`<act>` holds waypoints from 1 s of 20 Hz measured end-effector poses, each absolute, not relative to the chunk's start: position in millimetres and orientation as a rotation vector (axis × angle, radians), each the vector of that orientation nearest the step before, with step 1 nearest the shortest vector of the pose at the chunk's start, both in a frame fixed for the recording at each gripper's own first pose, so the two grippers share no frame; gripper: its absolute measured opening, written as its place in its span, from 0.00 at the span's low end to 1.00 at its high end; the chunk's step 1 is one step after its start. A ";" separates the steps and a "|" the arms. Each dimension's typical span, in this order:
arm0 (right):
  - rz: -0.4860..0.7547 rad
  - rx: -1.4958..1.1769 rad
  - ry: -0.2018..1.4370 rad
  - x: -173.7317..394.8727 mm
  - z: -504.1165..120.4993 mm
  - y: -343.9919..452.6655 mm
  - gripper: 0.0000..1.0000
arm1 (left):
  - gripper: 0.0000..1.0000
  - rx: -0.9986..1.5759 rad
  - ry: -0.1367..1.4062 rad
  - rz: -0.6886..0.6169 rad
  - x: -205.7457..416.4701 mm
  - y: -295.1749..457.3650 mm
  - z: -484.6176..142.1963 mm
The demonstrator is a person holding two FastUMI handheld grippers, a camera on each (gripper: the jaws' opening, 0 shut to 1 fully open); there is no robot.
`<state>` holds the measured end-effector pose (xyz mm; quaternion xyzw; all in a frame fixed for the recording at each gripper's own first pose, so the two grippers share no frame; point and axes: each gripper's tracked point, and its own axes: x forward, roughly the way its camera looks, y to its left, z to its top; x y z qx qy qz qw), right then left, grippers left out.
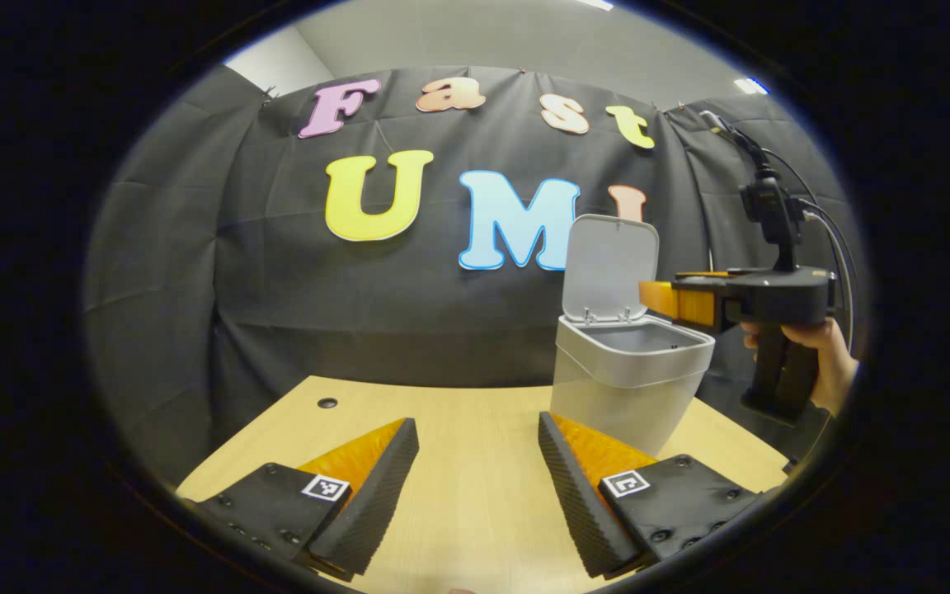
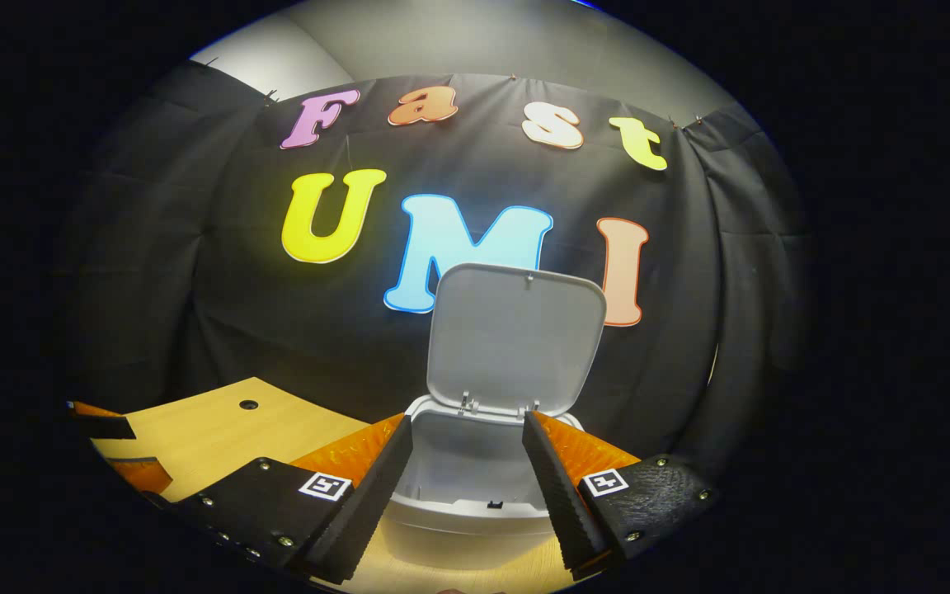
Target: Press the lid of the desktop garbage bin to open it, pick up the crumpled paper on the desktop and throw it into the bin, then pick up the pop can on the desktop and drop it into the bin, and finally close the garbage bin lid.
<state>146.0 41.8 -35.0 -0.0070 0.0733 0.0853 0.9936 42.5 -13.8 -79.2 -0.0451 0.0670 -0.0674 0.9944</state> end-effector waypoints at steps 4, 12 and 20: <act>0.114 -0.017 0.107 165.2 -5.7 30.8 0.87 | 0.96 -0.078 0.121 -0.150 51.5 -3.8 -73.0; -0.010 -0.015 0.091 225.6 42.7 1.2 0.87 | 0.96 -0.061 0.102 -0.215 68.0 7.8 -66.9; -0.045 0.014 0.056 285.7 72.1 -3.9 0.87 | 0.96 -0.061 0.075 -0.211 82.6 11.5 -55.7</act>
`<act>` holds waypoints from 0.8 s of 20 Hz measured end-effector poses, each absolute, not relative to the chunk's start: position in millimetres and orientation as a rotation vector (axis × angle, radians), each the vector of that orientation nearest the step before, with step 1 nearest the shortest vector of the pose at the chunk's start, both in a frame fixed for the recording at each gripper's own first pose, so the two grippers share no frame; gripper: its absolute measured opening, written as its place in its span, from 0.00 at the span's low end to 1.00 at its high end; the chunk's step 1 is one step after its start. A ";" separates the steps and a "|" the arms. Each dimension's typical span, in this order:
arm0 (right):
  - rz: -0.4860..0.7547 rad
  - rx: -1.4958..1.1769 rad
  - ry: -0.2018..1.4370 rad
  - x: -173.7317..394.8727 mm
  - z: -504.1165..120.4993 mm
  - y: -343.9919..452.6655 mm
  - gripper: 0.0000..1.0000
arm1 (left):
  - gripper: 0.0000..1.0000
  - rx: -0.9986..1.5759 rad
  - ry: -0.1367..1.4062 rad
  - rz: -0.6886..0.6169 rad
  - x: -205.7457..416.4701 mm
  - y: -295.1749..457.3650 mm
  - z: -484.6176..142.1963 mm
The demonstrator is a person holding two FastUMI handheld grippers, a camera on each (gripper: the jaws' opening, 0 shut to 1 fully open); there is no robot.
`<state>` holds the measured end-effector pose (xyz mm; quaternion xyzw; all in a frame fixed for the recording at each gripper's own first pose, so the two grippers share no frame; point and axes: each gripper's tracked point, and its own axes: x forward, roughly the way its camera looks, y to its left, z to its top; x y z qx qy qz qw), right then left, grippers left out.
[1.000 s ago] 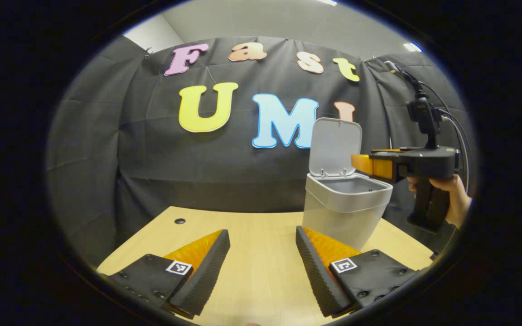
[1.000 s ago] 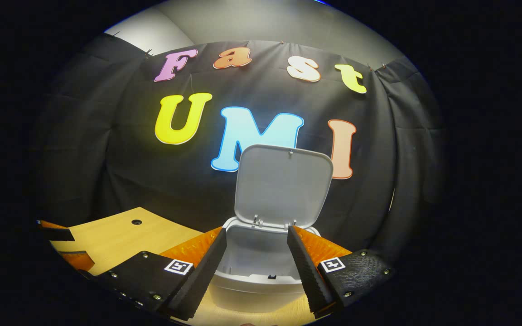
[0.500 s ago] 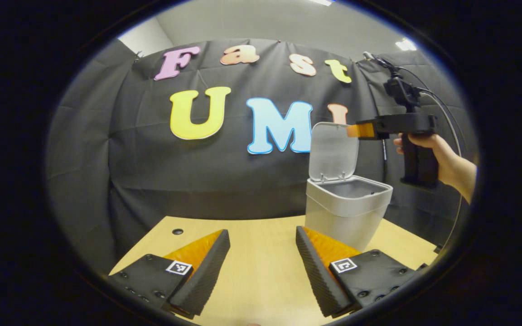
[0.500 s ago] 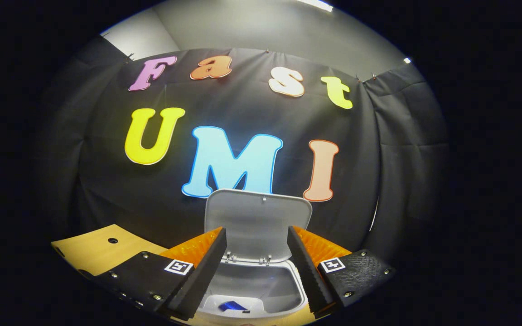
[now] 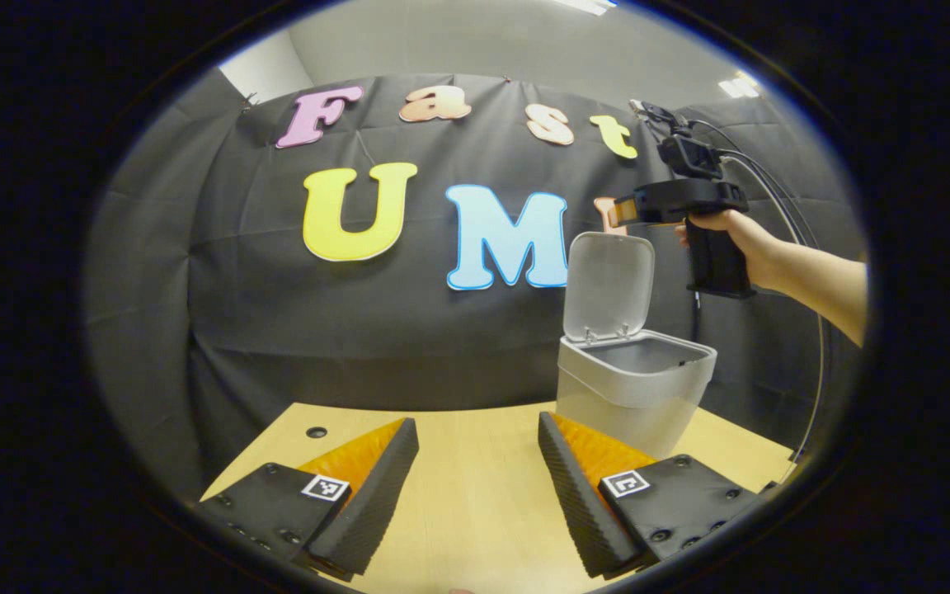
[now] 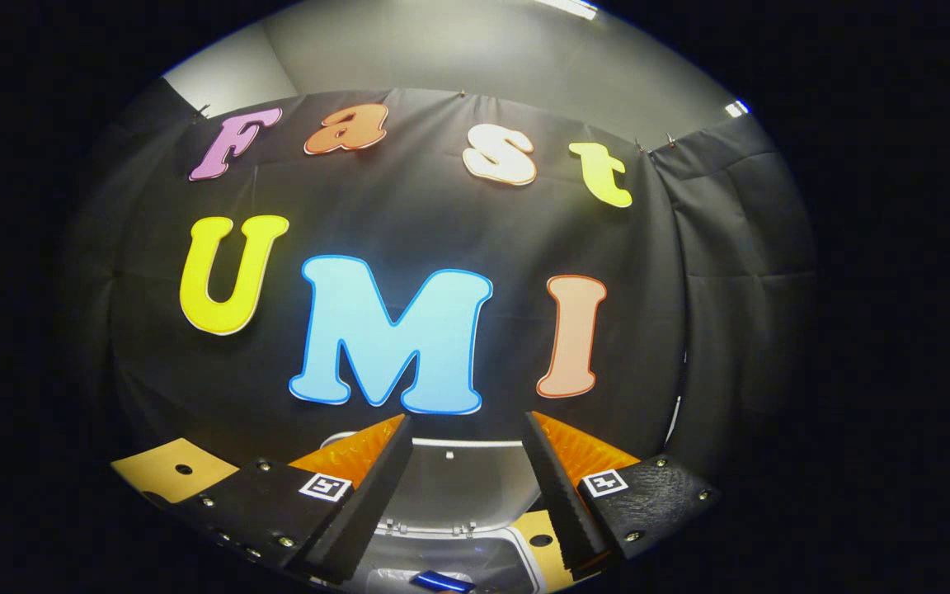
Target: Press the lid of the desktop garbage bin to open it, pick up the crumpled paper on the desktop and throw it into the bin, then pick up the pop can on the desktop and drop it into the bin, and finally close the garbage bin lid.
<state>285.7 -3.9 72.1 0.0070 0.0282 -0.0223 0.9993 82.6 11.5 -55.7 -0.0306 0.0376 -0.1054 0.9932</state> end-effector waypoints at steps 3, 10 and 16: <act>-0.046 -0.012 0.048 301.0 72.7 -2.3 0.87 | 0.96 -0.063 0.062 -0.175 80.0 14.2 -51.2; -0.036 0.093 0.102 317.5 55.2 -8.2 0.87 | 0.96 -0.105 0.062 -0.084 59.8 5.3 -51.2; -0.003 0.068 0.106 302.8 53.6 -11.7 0.87 | 0.96 -0.078 0.029 -0.063 46.2 -3.6 -39.9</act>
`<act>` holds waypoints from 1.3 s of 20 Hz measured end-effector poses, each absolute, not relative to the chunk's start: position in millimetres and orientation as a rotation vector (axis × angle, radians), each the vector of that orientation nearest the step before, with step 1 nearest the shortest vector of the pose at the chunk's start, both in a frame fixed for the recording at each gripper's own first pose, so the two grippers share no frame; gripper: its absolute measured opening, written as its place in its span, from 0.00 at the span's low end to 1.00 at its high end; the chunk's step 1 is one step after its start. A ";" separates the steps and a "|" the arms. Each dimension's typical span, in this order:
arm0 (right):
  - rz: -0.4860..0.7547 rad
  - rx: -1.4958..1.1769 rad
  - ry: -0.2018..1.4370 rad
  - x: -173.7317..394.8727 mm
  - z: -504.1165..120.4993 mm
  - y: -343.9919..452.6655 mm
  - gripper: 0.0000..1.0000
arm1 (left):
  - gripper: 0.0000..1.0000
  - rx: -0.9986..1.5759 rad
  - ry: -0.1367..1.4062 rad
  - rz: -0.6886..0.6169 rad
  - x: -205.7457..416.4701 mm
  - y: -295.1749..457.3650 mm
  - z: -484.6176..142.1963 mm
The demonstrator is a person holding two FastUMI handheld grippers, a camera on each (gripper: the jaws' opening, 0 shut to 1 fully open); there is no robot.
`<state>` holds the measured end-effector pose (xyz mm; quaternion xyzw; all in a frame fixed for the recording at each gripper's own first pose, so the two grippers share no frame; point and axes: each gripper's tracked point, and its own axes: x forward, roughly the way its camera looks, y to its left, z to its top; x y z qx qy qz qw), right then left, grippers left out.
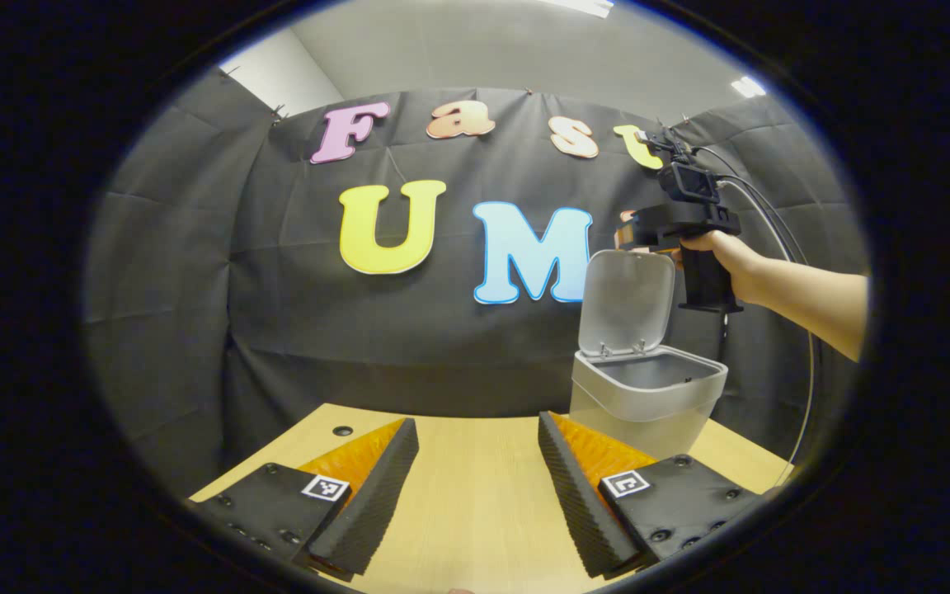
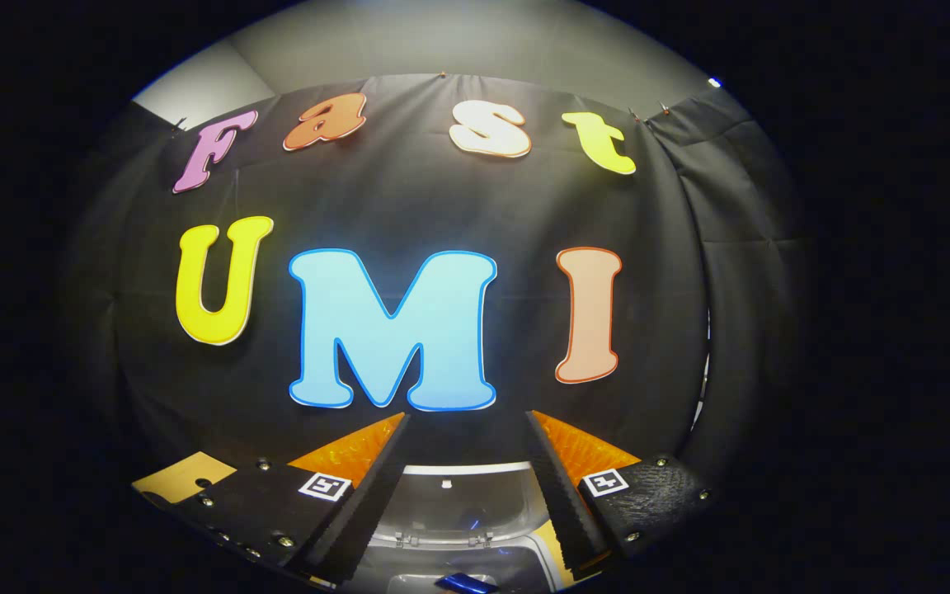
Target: Press the lid of the desktop garbage bin to open it, pick up the crumpled paper on the desktop and throw it into the bin, then pick up the pop can on the desktop and drop it into the bin, and finally close the garbage bin lid.
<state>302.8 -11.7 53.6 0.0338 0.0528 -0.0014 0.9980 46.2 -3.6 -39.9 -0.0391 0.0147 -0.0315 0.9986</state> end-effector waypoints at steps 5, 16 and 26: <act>0.007 0.070 0.101 288.1 51.8 -12.1 0.87 | 0.96 -0.067 0.019 -0.049 36.8 -10.7 -38.9; 0.028 0.165 0.104 236.4 26.4 -12.2 0.87 | 0.96 -0.077 0.019 -0.030 18.5 -14.1 -39.3; 0.047 0.133 0.244 208.0 -58.7 0.0 0.87 | 0.96 -0.076 0.037 -0.025 12.1 -13.4 -46.5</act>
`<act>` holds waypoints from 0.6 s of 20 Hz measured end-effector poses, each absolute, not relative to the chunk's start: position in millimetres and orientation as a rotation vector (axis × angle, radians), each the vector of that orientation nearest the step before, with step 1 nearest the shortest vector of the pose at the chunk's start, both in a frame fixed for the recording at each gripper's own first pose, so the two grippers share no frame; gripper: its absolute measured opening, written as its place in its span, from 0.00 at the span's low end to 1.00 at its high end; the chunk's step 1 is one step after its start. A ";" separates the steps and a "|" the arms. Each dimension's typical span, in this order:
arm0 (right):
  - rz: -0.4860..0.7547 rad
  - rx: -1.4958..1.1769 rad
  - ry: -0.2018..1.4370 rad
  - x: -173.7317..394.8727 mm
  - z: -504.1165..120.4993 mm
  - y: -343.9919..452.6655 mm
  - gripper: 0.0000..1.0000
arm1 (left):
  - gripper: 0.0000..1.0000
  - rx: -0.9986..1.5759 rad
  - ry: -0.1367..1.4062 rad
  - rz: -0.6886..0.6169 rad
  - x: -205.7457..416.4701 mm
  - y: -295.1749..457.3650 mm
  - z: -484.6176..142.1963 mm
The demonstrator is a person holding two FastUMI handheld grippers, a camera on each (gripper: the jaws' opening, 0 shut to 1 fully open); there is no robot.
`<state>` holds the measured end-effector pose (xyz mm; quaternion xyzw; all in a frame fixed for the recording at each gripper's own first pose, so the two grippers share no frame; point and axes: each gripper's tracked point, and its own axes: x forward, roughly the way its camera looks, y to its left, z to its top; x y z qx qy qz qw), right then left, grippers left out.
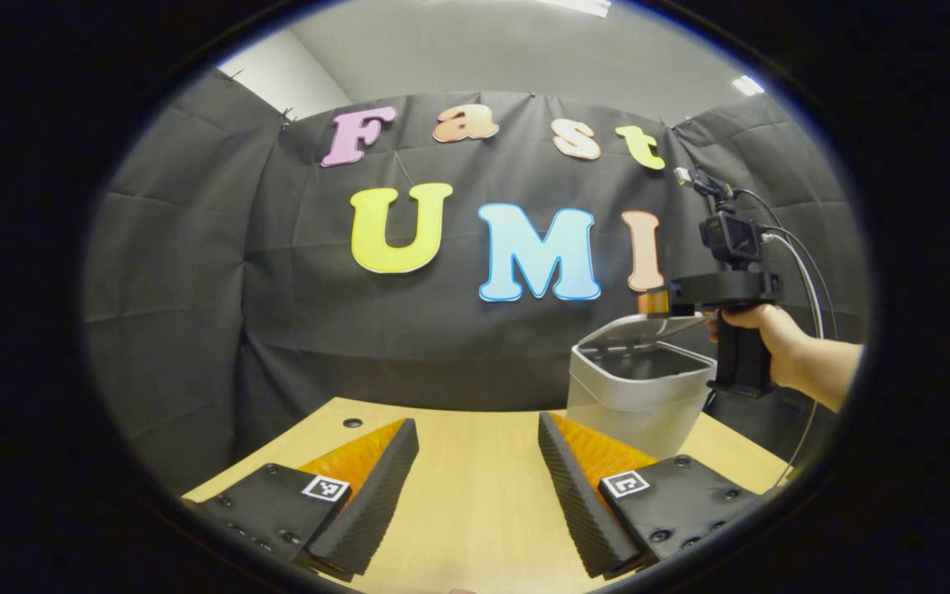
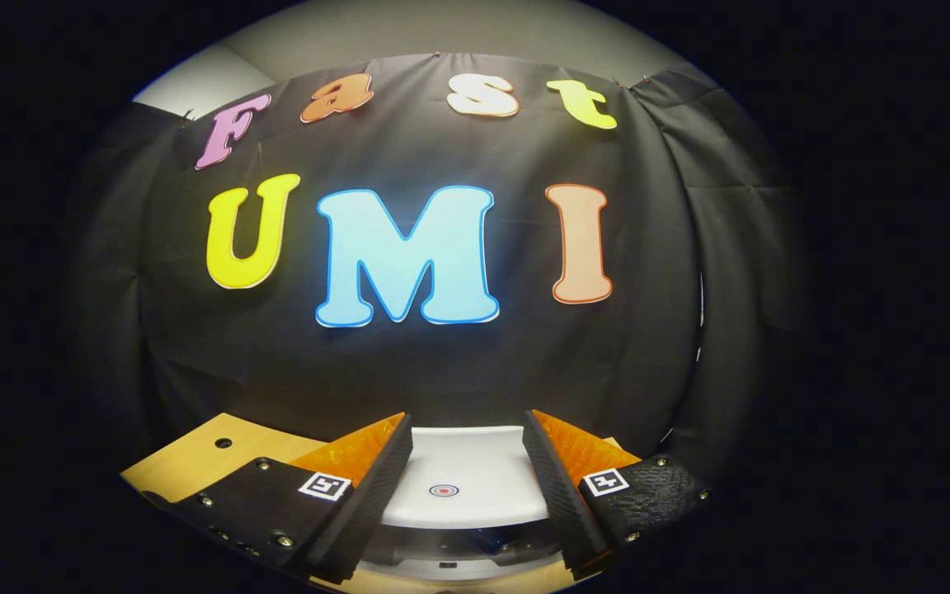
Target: Press the lid of the desktop garbage bin to open it, pick up the crumpled paper on the desktop and throw it into the bin, then pick up the pop can on the desktop and drop it into the bin, and finally close the garbage bin lid.
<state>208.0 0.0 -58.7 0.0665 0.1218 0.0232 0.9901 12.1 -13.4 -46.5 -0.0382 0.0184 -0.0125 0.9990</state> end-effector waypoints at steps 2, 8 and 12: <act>0.065 0.134 0.257 203.7 -68.5 4.9 0.87 | 0.96 -0.075 0.036 -0.024 12.1 -13.0 -46.5; 0.056 0.139 0.261 194.3 -89.5 6.7 0.88 | 0.96 -0.074 0.036 -0.028 15.1 -16.7 -47.1; 0.053 0.144 0.260 189.4 -103.7 9.5 0.88 | 0.96 -0.077 0.032 -0.029 15.7 -17.4 -45.6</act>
